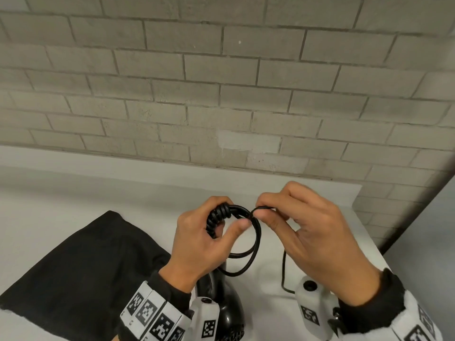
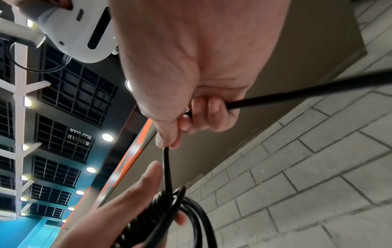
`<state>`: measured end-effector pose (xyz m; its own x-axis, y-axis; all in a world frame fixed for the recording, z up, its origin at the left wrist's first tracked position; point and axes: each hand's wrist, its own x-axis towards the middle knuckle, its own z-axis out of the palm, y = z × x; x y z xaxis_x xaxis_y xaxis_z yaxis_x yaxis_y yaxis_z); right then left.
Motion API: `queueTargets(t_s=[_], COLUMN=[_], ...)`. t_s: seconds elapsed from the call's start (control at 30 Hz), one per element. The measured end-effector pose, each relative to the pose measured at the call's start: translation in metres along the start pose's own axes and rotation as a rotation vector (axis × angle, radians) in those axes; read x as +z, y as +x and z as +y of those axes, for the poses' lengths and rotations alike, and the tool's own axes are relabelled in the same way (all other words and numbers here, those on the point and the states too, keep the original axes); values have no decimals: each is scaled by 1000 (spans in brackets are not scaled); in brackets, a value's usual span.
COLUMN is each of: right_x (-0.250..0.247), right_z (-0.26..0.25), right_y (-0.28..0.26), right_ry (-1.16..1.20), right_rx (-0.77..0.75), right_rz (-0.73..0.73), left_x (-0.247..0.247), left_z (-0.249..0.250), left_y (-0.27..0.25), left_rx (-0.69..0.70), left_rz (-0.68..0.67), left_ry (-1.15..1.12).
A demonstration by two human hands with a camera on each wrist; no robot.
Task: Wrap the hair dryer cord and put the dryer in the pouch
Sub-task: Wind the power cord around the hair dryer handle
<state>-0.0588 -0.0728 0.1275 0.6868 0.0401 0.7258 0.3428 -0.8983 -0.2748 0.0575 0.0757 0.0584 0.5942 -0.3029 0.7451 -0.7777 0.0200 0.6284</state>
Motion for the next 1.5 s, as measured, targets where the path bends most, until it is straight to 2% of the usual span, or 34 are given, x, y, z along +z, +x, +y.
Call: queueTargets(t_s=[0.13,0.23,0.5,0.67,0.8,0.97,1.17,1.27,1.33,1.5], right_x=[1,7,32,47,53,58,62,61,63,65], right_z=[1,4,14,19,15,19,14,15,14,23], right_y=[16,24,23,13,8,-5,-25,-37,-41,-42], right_ry=[120,193,537,669,698,851,974,1006,963,841], right_rx=[1,33,288,456,493,629,635,533,466,485], right_rz=[-74,-77,-26,45,68,16,-67,-130,-138,-128], left_x=[0,0,-4,-2,2,5,5,6,6,1], left_z=[5,6,6,5,5,3,3,5,4,4], left_y=[2,2,1,-1,-1,-4,-5,-5,-4,-3], left_rx=[16,42,96,111,151,161,174,142,121,21], left_rz=[-56,-63,-127,-113,-103,-6,67,93,110,67], left_ry=[3,-31,-133,-147,-152,-133,-115,-65,-25,12])
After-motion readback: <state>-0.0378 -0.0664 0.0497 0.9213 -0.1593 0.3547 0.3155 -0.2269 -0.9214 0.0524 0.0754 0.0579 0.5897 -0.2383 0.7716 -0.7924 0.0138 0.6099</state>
